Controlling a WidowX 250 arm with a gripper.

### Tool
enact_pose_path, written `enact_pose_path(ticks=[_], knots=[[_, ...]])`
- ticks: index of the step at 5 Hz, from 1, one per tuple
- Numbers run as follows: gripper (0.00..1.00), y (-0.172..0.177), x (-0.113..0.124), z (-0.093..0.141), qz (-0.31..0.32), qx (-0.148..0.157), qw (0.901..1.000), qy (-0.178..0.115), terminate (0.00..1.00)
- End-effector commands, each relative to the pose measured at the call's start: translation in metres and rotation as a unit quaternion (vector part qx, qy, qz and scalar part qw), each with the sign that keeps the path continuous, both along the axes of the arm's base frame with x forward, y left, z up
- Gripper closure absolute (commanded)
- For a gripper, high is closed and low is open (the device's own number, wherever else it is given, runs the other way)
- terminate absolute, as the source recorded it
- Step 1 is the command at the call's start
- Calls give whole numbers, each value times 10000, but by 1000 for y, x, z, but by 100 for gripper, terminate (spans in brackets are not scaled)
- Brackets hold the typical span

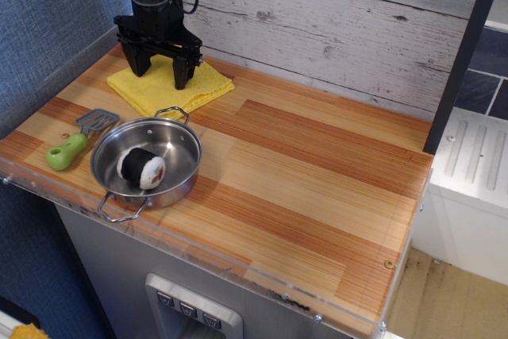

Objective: Move yellow cloth above pot and green spatula

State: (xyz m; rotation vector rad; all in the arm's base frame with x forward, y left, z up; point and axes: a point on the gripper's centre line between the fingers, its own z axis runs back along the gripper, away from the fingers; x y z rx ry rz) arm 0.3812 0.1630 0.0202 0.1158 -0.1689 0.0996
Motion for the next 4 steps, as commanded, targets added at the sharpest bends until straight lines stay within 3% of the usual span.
enact_pose_path(ticks=[1, 2, 4], knots=[[0, 8, -7, 59, 19, 171, 9977, -655, 0], [0, 6, -15, 79, 12, 204, 9963, -829, 0], [0, 6, -15, 79, 12, 204, 9963, -829, 0]])
